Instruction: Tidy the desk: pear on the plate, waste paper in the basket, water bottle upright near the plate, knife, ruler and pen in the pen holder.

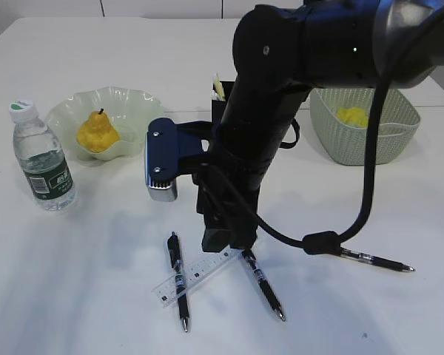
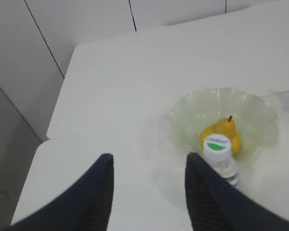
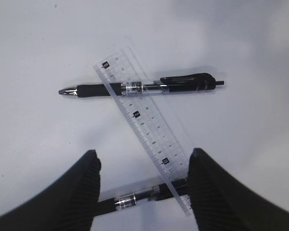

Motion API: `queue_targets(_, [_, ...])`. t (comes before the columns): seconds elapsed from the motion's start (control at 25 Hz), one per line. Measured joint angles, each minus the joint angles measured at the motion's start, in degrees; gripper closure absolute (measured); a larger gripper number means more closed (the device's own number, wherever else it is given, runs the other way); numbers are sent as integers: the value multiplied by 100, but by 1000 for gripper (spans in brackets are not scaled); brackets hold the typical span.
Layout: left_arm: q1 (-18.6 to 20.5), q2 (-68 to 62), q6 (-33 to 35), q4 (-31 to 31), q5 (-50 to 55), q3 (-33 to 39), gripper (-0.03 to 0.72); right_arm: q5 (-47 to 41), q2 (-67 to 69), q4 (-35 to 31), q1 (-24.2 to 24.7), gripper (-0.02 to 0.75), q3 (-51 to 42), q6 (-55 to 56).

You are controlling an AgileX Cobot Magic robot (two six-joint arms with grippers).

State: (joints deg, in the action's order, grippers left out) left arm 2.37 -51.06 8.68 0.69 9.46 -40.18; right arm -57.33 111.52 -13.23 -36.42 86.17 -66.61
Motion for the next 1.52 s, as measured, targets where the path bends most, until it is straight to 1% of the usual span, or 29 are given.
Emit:
queue_targets(0.24, [0,0,0,-190,328,0,347,-39,0,197,0,299,0,-51])
queue_targets(0.44, [0,0,0,-185,336,0,347,-151,0,230,0,298,0,-944])
queue_targets(0.72, [0,0,0,-185,325,0,347,-156,49,242,0,298,0,-1830])
queue_targets(0.96, [0,0,0,-185,325,0,347,-156,271,280,0,298,0,-2058])
queue_targets(1.52, [0,0,0,-185,317,0,347,267,675,399,0,298,3,-2450])
